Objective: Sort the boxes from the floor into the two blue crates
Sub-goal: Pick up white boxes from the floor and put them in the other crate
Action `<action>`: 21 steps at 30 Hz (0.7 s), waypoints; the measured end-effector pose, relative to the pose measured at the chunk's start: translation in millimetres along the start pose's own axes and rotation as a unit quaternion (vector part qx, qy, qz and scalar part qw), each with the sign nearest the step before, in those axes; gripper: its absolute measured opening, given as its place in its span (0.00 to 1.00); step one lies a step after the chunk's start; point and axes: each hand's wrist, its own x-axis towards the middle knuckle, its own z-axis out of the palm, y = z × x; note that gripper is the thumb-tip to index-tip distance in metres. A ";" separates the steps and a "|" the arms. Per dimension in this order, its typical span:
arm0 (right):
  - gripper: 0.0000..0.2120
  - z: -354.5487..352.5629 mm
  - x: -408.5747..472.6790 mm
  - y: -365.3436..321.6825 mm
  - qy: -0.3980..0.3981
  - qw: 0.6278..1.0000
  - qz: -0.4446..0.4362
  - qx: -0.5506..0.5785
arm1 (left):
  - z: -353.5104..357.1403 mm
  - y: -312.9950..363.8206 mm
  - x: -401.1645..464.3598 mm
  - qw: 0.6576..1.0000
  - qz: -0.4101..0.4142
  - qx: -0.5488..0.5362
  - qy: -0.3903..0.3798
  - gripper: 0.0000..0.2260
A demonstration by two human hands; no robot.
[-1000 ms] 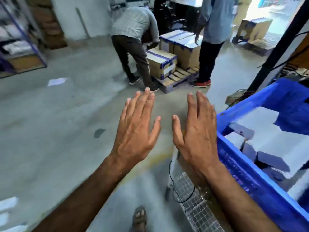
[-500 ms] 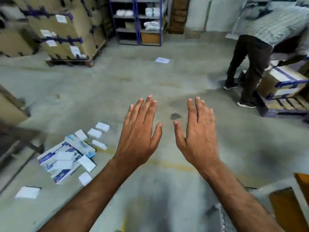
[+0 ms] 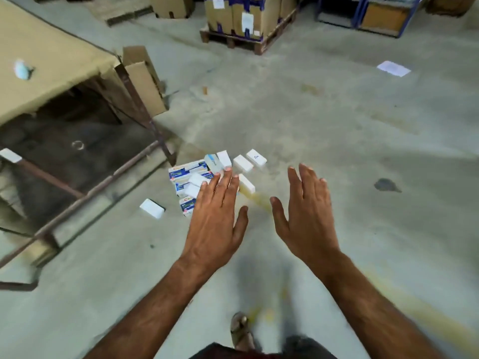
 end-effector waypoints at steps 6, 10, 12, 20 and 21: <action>0.32 71.1 42.5 -39.6 -0.062 0.995 -0.071 0.012 | 20.0 -64.0 8.0 0.996 -0.083 0.011 -0.017 0.28; 0.33 131.7 83.4 -47.1 -0.127 0.986 -0.103 -0.005 | 50.5 -102.5 28.4 0.990 -0.132 0.017 -0.042 0.28; 0.33 163.8 106.7 -48.0 -0.147 0.983 -0.111 0.000 | 68.3 -121.4 44.8 0.988 -0.143 0.021 -0.057 0.29; 0.34 318.2 192.3 -28.9 -0.228 0.970 -0.087 0.017 | 191.1 -206.7 129.0 0.969 -0.209 -0.005 -0.131 0.31; 0.34 337.5 196.7 -24.9 -0.233 0.969 -0.083 0.021 | 210.0 -216.0 135.4 0.967 -0.214 -0.011 -0.139 0.31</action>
